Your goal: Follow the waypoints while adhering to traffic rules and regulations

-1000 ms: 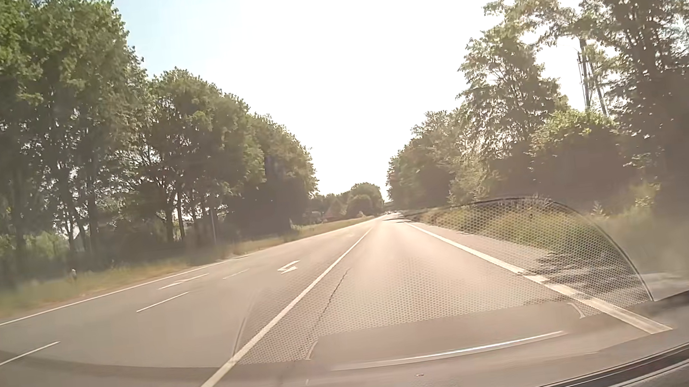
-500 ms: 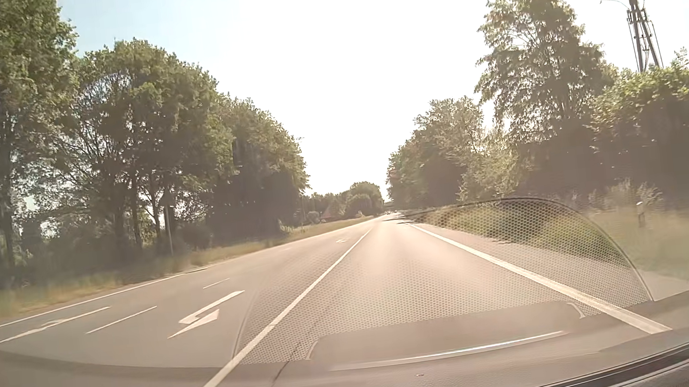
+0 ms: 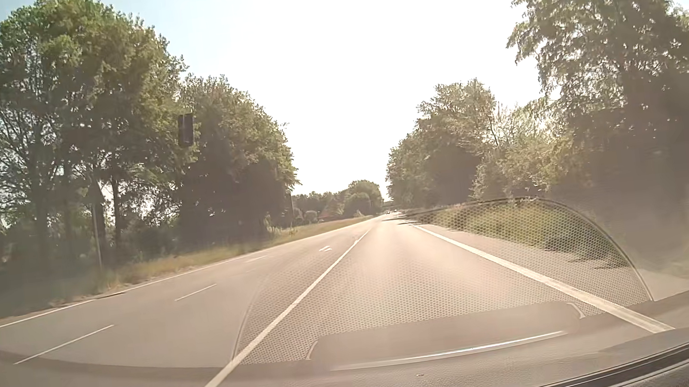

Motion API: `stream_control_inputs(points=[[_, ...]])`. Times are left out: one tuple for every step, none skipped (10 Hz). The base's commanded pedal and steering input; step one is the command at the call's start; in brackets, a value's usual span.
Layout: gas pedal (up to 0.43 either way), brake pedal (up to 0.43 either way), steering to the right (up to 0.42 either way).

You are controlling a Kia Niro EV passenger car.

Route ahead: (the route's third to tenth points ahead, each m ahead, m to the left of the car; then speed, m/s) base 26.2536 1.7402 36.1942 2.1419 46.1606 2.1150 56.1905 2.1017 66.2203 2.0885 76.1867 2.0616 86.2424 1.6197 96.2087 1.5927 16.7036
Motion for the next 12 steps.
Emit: stream_control_inputs(points=[[0.24,0.006,0.003],[0.24,0.006,0.003],[0.24,0.006,0.003],[0.228,0.006,0.003],[0.228,0.006,0.003],[0.228,0.006,0.003],[0.228,0.006,0.003],[0.228,0.006,0.003],[0.228,0.006,0.003],[0.228,0.006,0.003],[0.228,0.006,0.003],[0.228,0.006,0.002]])
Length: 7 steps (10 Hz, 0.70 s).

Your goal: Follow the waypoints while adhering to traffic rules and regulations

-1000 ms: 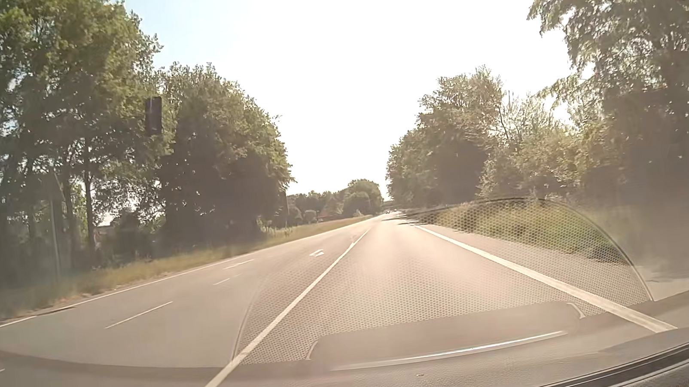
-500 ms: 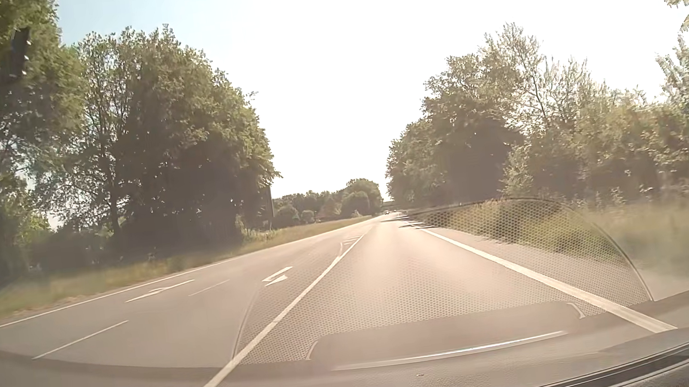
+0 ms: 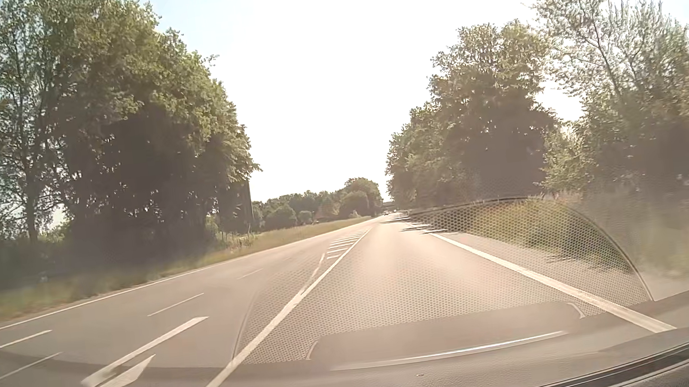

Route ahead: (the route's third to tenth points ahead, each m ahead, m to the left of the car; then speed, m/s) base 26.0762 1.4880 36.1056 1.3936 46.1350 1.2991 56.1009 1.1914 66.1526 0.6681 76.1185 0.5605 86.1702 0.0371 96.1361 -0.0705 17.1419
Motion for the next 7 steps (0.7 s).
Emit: stream_control_inputs(points=[[0.228,0.006,0.003],[0.228,0.006,0.003],[0.228,0.006,0.002],[0.228,0.006,0.003],[0.228,0.006,0.003],[0.228,0.006,0.003],[0.228,0.006,0.002]])
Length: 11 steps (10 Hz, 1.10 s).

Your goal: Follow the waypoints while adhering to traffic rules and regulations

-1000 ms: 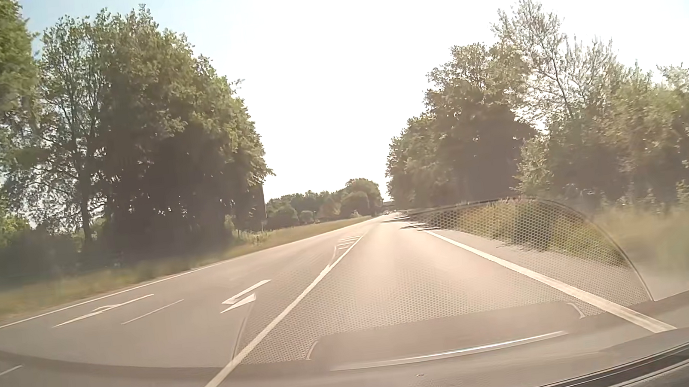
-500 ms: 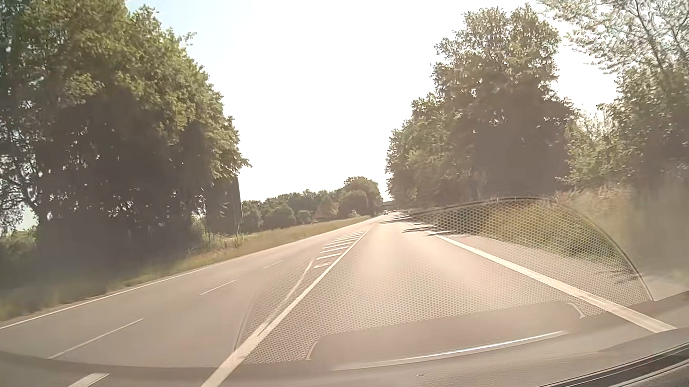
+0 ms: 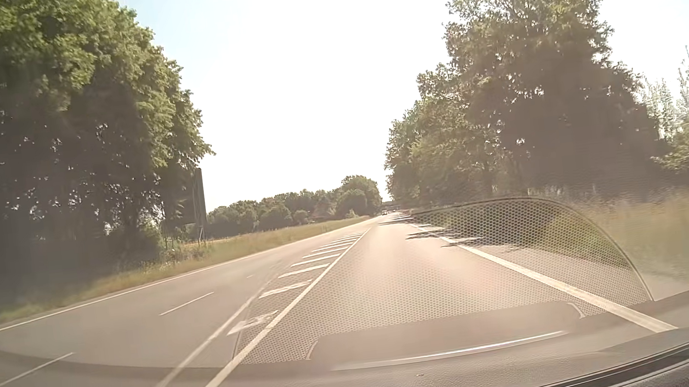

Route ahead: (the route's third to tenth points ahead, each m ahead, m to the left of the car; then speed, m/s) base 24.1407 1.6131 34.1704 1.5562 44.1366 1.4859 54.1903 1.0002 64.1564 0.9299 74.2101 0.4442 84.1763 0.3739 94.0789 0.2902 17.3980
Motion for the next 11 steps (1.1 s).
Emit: stream_control_inputs(points=[[0.228,0.006,0.003],[0.228,0.006,0.003],[0.228,0.006,0.003],[0.228,0.006,0.003],[0.228,0.006,0.003],[0.228,0.006,0.004],[0.228,0.006,0.004],[0.228,0.006,0.004],[0.228,0.006,0.004],[0.228,0.006,0.004],[0.228,0.006,0.004]])
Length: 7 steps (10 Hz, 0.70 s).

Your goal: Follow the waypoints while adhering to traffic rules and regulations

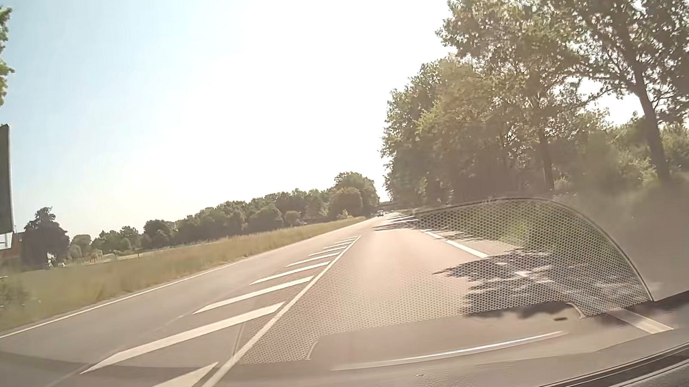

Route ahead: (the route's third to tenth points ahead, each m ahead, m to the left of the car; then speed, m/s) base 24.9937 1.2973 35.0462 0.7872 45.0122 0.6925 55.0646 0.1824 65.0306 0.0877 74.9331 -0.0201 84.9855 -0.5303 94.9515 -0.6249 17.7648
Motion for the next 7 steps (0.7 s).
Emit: stream_control_inputs(points=[[0.228,0.006,0.004],[0.228,0.006,0.004],[0.228,0.006,0.004],[0.228,0.006,0.004],[0.228,0.006,0.004],[0.228,0.006,0.003],[0.228,0.006,0.003]])
